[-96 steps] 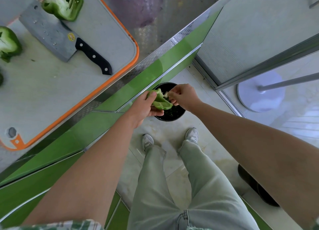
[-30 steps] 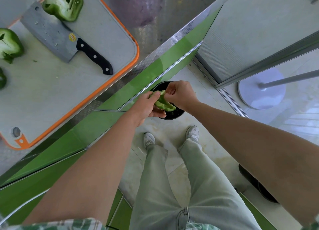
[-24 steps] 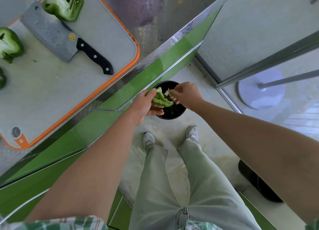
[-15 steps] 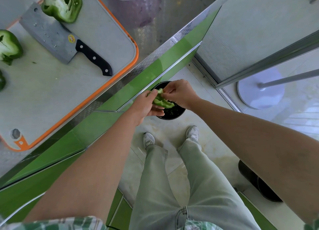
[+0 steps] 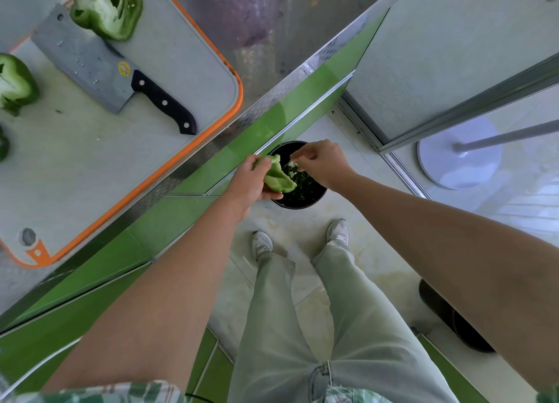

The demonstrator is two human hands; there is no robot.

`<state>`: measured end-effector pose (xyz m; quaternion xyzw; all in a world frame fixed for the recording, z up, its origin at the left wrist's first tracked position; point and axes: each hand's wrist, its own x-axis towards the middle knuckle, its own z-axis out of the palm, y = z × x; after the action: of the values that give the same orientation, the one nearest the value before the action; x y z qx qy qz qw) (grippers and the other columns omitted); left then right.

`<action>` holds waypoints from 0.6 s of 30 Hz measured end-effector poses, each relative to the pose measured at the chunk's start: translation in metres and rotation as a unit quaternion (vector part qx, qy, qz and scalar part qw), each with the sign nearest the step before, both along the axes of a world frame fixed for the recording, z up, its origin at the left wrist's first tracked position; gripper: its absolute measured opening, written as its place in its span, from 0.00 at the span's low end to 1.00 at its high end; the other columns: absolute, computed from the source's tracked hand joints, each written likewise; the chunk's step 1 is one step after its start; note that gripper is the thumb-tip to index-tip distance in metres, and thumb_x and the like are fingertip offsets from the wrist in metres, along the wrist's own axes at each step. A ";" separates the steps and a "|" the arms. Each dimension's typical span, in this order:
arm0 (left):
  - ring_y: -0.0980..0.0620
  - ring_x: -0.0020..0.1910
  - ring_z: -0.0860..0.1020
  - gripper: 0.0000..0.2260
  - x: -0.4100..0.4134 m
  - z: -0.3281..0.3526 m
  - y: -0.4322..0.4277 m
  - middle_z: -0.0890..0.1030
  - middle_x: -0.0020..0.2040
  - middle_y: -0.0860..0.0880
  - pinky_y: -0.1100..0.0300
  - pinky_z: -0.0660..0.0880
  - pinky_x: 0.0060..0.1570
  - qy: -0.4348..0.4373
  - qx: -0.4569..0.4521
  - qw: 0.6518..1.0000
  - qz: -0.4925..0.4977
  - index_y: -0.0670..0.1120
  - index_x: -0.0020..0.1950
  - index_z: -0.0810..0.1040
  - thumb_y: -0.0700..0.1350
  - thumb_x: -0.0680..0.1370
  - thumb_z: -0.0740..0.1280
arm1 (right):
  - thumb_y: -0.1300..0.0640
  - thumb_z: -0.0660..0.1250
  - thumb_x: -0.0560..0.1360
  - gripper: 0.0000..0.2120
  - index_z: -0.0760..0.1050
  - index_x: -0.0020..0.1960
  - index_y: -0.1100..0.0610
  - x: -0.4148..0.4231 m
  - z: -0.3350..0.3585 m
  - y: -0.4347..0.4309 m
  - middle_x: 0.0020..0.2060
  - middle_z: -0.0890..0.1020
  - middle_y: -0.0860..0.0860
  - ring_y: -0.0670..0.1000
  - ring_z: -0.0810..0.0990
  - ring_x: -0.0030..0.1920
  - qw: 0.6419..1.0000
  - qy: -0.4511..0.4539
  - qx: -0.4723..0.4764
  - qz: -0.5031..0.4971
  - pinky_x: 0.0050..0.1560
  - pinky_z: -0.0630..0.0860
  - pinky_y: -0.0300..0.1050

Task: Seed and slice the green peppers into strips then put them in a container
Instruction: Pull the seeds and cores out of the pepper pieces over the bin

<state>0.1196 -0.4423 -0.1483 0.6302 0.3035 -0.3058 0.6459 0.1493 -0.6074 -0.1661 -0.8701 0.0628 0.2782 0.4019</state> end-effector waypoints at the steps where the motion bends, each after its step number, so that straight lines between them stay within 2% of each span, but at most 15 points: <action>1: 0.48 0.38 0.81 0.07 0.000 0.000 0.000 0.77 0.47 0.43 0.52 0.82 0.39 -0.002 -0.001 1.000 -0.003 0.44 0.50 0.71 0.45 0.84 0.58 | 0.59 0.66 0.73 0.09 0.83 0.51 0.54 0.000 0.003 0.002 0.43 0.84 0.46 0.39 0.77 0.36 0.999 0.008 0.031 0.018 0.45 0.75 0.37; 3: 0.48 0.39 0.80 0.06 0.000 -0.001 0.000 0.78 0.48 0.42 0.53 0.82 0.39 -0.006 -0.012 1.000 -0.010 0.44 0.50 0.71 0.45 0.84 0.58 | 0.59 0.71 0.73 0.06 0.83 0.49 0.56 0.001 0.006 0.007 0.40 0.82 0.45 0.36 0.76 0.36 0.998 0.001 0.047 0.043 0.45 0.72 0.33; 6: 0.48 0.42 0.79 0.06 0.000 -0.001 0.001 0.77 0.49 0.43 0.56 0.81 0.38 -0.027 -0.023 0.999 -0.009 0.43 0.54 0.69 0.43 0.85 0.56 | 0.59 0.72 0.72 0.04 0.84 0.46 0.56 0.004 0.001 0.011 0.35 0.81 0.47 0.40 0.76 0.33 0.999 -0.001 0.019 0.030 0.44 0.73 0.36; 10: 0.48 0.44 0.79 0.05 -0.001 -0.002 0.005 0.76 0.50 0.45 0.52 0.80 0.45 -0.046 -0.010 0.999 0.007 0.43 0.57 0.69 0.43 0.85 0.56 | 0.60 0.72 0.72 0.05 0.85 0.47 0.55 0.002 -0.008 0.003 0.39 0.83 0.47 0.43 0.77 0.36 0.999 0.021 -0.041 0.017 0.34 0.67 0.31; 13: 0.51 0.47 0.79 0.05 0.000 -0.002 0.006 0.77 0.51 0.48 0.51 0.77 0.55 -0.052 0.005 0.999 0.006 0.46 0.59 0.70 0.42 0.84 0.57 | 0.62 0.68 0.73 0.09 0.85 0.48 0.53 0.000 -0.008 0.001 0.37 0.75 0.39 0.44 0.74 0.41 0.997 -0.022 -0.069 0.004 0.35 0.65 0.31; 14: 0.52 0.47 0.78 0.06 0.000 -0.002 0.006 0.77 0.51 0.49 0.52 0.76 0.56 -0.054 0.012 0.998 0.000 0.46 0.59 0.71 0.42 0.84 0.57 | 0.64 0.66 0.74 0.11 0.85 0.49 0.52 0.001 -0.006 0.003 0.38 0.76 0.40 0.45 0.74 0.42 0.997 -0.036 -0.064 0.001 0.36 0.66 0.30; 16: 0.53 0.47 0.78 0.07 0.001 -0.003 0.004 0.77 0.51 0.49 0.56 0.75 0.55 -0.068 0.019 0.997 -0.010 0.47 0.61 0.71 0.42 0.84 0.57 | 0.63 0.64 0.75 0.12 0.84 0.51 0.53 0.002 0.000 0.009 0.43 0.83 0.45 0.43 0.76 0.42 0.998 -0.052 -0.030 0.001 0.43 0.72 0.32; 18: 0.55 0.46 0.79 0.08 0.000 -0.003 0.002 0.78 0.52 0.48 0.63 0.76 0.48 -0.088 0.033 0.996 -0.011 0.45 0.63 0.70 0.41 0.84 0.58 | 0.59 0.64 0.76 0.11 0.83 0.54 0.55 0.001 0.004 0.015 0.46 0.85 0.48 0.43 0.77 0.42 0.998 -0.047 -0.017 0.037 0.49 0.71 0.34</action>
<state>0.1196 -0.4399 -0.1515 0.6790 0.2489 -0.2460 0.6454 0.1507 -0.5921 -0.1617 -0.8908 0.0163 0.2510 0.3785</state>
